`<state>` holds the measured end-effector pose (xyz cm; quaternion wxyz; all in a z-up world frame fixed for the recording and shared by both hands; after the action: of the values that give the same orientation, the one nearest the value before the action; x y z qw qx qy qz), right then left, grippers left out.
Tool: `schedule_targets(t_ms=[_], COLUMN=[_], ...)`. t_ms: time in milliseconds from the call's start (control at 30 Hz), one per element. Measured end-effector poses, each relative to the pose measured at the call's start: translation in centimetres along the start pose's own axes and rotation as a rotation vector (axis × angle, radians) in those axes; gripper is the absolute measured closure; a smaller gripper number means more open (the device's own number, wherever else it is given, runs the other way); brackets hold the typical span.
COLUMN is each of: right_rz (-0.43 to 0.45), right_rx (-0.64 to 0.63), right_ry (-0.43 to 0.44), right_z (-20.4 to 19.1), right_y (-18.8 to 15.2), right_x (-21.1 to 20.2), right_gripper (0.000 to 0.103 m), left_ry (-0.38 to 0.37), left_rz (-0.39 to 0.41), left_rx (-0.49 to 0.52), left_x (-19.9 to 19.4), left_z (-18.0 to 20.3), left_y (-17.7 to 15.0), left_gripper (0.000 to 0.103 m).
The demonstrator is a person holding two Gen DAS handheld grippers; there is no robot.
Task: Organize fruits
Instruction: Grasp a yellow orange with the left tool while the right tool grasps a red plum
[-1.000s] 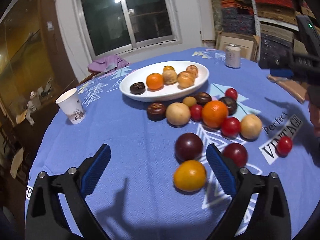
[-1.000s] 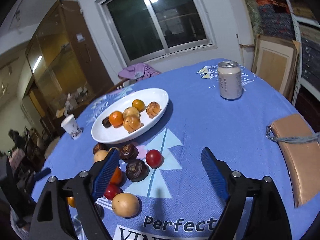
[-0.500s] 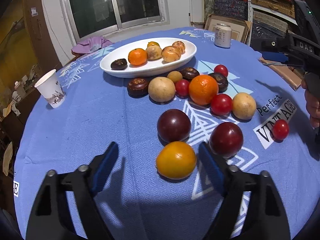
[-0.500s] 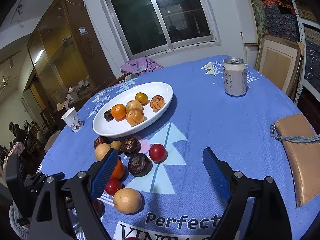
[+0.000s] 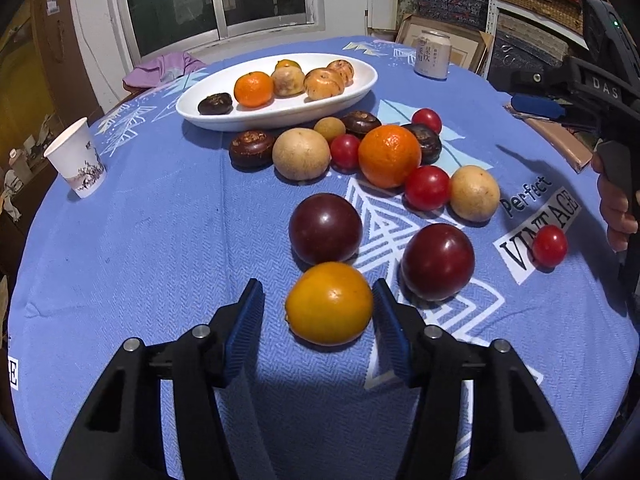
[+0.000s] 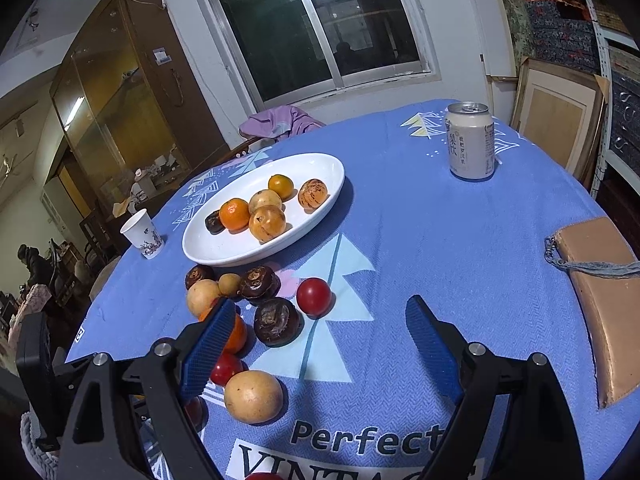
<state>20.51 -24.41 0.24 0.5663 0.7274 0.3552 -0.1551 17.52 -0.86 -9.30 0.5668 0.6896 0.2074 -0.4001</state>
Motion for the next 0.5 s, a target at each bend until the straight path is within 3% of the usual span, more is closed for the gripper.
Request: schedule_targets(t_ms=[133, 300, 500], right_rz=[-0.008, -0.015, 0.024], right_rx=[-0.003, -0.005, -0.073], right_ry=[0.002, 0.004, 0.045], right_z=[0.0, -0.1, -1.6], right_y=[-0.1, -0.2, -0.9], right_x=[0.2, 0.5, -1.2], right_gripper=[0.015, 0.015, 0.015], left_ry=[-0.033, -0.046, 0.074], left_rz=[-0.007, -0.005, 0.059], left_rx=[0.000, -0.012, -0.106], left_x=[0.0, -0.1, -1.1], left_z=[0.1, 0.0, -2.3], left_y=[-0.1, -0.1, 0.4], left_gripper=[0.059, 0.064, 0.064])
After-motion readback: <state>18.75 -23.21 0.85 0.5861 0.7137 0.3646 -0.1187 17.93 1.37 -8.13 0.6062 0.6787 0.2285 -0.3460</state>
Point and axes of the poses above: each gripper's, at about its wrist camera, not at the fingertips, and x roughly the way its jaws point, z to its right, y to its top, the point moved 1 cm from there along x, roughly the way its jaws point, and after that the axes turned 1 degree about -y, right-handed, at the moved point
